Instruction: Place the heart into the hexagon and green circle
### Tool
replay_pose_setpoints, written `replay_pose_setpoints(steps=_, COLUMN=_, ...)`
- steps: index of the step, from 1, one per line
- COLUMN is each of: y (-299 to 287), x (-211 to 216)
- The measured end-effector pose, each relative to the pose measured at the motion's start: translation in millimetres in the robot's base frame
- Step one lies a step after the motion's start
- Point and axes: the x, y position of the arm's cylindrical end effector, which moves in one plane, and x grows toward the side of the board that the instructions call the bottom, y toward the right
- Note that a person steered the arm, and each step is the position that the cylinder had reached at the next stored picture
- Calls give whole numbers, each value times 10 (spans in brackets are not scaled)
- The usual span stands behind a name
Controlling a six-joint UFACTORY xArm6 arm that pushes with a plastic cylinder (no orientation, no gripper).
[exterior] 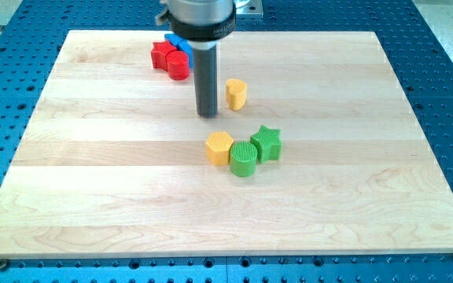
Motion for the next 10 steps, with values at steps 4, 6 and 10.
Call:
replay_pose_setpoints(steps=4, y=1448, x=152)
replay_pose_setpoints(steps=6, y=1281, x=-278)
replay_pose_setpoints(steps=10, y=130, x=321)
